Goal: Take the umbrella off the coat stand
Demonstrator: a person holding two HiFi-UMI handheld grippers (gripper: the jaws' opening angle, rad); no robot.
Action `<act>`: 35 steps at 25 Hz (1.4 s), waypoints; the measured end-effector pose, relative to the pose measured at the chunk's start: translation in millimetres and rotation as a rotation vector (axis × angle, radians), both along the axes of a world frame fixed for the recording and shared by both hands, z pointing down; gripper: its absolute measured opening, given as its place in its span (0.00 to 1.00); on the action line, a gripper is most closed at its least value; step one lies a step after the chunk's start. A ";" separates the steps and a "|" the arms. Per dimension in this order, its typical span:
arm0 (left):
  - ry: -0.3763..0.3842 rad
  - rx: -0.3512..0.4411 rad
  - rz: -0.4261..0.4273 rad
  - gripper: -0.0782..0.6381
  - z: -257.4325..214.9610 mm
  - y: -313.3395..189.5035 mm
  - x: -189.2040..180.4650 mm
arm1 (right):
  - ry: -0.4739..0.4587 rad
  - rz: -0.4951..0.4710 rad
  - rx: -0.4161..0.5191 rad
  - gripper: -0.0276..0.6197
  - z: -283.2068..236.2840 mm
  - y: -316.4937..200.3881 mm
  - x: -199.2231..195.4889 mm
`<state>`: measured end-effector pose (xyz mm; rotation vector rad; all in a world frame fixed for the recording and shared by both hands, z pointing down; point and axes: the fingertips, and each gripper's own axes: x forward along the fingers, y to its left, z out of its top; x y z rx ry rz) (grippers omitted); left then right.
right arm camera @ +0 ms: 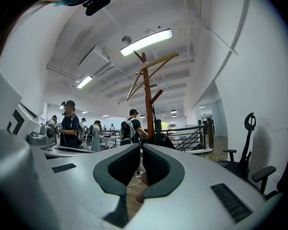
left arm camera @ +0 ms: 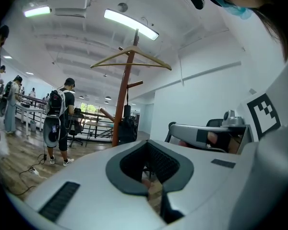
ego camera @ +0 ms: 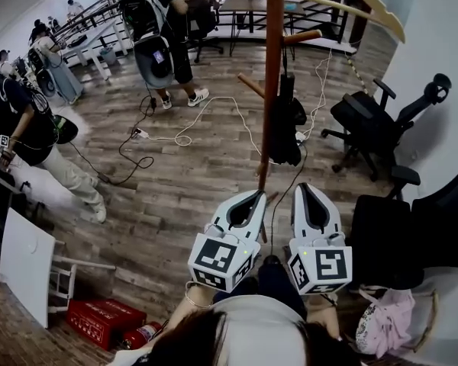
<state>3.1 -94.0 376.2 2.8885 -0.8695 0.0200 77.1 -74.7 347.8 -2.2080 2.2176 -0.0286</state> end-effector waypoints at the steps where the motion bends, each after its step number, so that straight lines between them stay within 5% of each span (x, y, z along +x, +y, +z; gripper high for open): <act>1: 0.000 0.001 -0.003 0.12 -0.6 -1.9 1.1 | 0.000 -0.007 0.000 0.10 -0.7 -3.3 1.0; 20: 0.001 -0.006 -0.088 0.12 -3.1 -42.0 38.4 | 0.005 -0.114 -0.027 0.11 6.7 -56.6 38.4; 25: 0.009 -0.018 -0.117 0.12 0.9 -50.7 43.5 | -0.003 -0.161 -0.057 0.22 16.7 -72.0 42.8; 35: -0.006 -0.034 -0.180 0.12 10.8 -71.4 48.9 | -0.007 -0.210 -0.078 0.28 28.1 -105.0 55.9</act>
